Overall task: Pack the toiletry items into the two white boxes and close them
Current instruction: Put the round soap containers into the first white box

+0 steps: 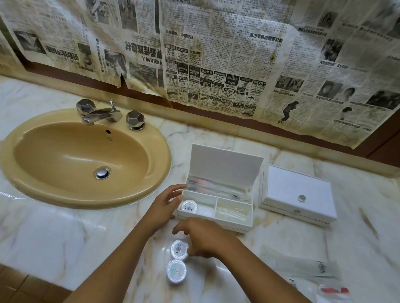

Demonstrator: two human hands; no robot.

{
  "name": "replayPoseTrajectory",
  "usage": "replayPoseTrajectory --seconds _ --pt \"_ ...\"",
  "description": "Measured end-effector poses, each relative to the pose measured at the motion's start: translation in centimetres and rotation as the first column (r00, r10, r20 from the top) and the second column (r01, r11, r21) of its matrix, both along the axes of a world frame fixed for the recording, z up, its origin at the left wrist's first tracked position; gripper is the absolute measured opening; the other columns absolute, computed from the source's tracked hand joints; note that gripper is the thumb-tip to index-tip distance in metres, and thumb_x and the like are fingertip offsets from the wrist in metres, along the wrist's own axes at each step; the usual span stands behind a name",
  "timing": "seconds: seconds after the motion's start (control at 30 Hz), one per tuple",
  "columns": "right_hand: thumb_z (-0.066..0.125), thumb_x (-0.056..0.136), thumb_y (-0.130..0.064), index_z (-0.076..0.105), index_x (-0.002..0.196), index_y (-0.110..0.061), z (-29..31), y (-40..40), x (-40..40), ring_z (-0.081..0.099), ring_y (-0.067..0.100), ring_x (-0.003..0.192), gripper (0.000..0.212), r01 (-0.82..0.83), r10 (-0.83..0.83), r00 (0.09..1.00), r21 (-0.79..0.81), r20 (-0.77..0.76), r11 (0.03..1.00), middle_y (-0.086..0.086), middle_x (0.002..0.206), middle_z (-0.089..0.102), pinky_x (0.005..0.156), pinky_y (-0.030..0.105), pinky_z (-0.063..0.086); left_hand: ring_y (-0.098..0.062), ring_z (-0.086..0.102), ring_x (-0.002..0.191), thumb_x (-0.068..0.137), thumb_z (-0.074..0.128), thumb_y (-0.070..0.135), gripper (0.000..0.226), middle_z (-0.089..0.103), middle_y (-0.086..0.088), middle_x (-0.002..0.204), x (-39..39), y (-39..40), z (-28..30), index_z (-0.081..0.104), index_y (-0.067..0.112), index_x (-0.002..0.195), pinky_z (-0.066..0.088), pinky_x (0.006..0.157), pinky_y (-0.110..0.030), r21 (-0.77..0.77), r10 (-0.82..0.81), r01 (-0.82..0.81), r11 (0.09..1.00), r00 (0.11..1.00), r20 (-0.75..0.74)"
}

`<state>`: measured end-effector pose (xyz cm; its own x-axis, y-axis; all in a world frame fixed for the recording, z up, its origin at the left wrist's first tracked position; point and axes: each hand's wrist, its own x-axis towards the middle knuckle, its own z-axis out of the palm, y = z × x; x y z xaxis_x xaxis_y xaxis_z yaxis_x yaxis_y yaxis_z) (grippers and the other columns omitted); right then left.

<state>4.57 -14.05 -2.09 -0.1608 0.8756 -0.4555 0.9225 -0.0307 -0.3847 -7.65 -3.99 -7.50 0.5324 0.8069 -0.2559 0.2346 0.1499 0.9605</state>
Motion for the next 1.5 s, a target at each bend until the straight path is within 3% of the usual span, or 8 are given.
replayPoseTrajectory --seconds 0.27,0.47,0.63,0.73,0.9,1.03,1.2,1.5 --pt "0.067 0.08 -0.015 0.055 0.129 -0.027 -1.1 -0.6 -0.6 0.057 0.029 0.105 0.051 -0.065 0.064 0.998 0.05 0.023 0.997 0.009 0.117 0.057 0.07 0.031 0.041 -0.006 0.064 0.103 0.101 0.047 0.015 0.031 0.064 0.005 0.121 0.1 -0.2 0.3 0.056 0.029 0.126 0.053 0.064 -0.02 -0.029 0.009 -0.008 1.0 0.999 0.039" --pt "0.067 0.081 -0.019 0.056 0.125 -0.022 -1.4 -0.7 -0.6 0.056 0.029 0.105 0.045 -0.05 0.048 0.998 0.101 0.027 0.994 0.007 0.118 0.055 0.07 0.031 0.039 -0.009 0.063 0.107 0.101 0.047 0.017 0.03 0.063 0.005 0.122 0.1 -0.2 0.2 0.055 0.03 0.126 0.054 0.064 -0.021 -0.026 0.007 -0.006 1.0 1.0 0.028" --pt "0.069 0.077 -0.026 0.063 0.103 -0.015 -1.0 0.0 -0.3 0.059 0.029 0.094 0.03 0.024 -0.024 1.0 0.171 -0.003 0.985 0.005 0.106 0.057 0.067 0.033 0.045 0.002 0.054 0.114 0.1 0.048 0.018 0.03 0.06 0.012 0.123 0.0 -0.1 0.0 0.058 0.037 0.121 0.057 0.071 -0.03 0.01 0.005 -0.005 1.0 1.0 0.015" --pt "0.071 0.074 -0.031 0.062 0.103 -0.019 -0.4 0.5 0.1 0.059 0.026 0.091 0.033 0.088 -0.084 0.996 0.21 -0.028 0.974 0.003 0.103 0.055 0.068 0.032 0.045 -0.004 0.056 0.116 0.1 0.049 0.016 0.03 0.06 0.01 0.124 0.0 0.0 -0.1 0.059 0.036 0.121 0.059 0.08 -0.043 -0.004 0.012 -0.011 1.0 0.999 0.033" --pt "0.069 0.076 -0.029 0.064 0.1 -0.017 0.8 1.6 1.4 0.059 0.025 0.096 0.028 0.296 -0.266 0.953 0.267 -0.146 0.917 0.003 0.103 0.054 0.078 0.035 0.049 -0.012 0.061 0.111 0.1 0.049 0.017 0.031 0.062 0.004 0.124 0.1 -0.1 0.1 0.058 0.037 0.122 0.058 0.071 -0.034 -0.005 0.01 -0.01 1.0 1.0 0.018" --pt "0.069 0.079 -0.034 0.057 0.115 -0.017 0.6 2.3 2.3 0.056 0.024 0.107 0.042 0.465 -0.436 0.885 0.288 -0.16 0.837 0.004 0.116 0.06 0.081 0.031 0.044 0.001 0.058 0.11 0.1 0.048 0.018 0.03 0.062 0.012 0.122 0.1 -0.2 0.3 0.057 0.036 0.123 0.052 0.067 -0.024 0.021 0.005 -0.004 1.0 1.0 -0.021" --pt "0.065 0.083 -0.041 0.048 0.081 -0.021 0.3 2.9 2.4 0.06 0.025 0.094 0.026 0.474 -0.476 0.878 0.251 -0.056 0.844 0.004 0.099 0.065 0.066 0.028 0.037 0.012 0.057 0.102 0.1 0.049 0.02 0.029 0.06 0.015 0.12 0.1 -0.2 0.3 0.057 0.036 0.123 0.053 0.069 -0.024 0.026 0.002 -0.002 1.0 1.0 -0.022" --pt "0.066 0.08 -0.045 0.063 0.105 -0.018 -0.2 5.1 1.6 0.061 0.026 0.101 0.037 0.509 -0.526 0.848 0.184 0.055 0.841 0.004 0.108 0.065 0.072 0.029 0.041 0.009 0.058 0.104 0.1 0.049 0.019 0.03 0.06 0.012 0.121 0.1 -0.1 0.3 0.057 0.035 0.124 0.051 0.065 -0.02 0.016 0.013 -0.013 1.0 1.0 -0.015"
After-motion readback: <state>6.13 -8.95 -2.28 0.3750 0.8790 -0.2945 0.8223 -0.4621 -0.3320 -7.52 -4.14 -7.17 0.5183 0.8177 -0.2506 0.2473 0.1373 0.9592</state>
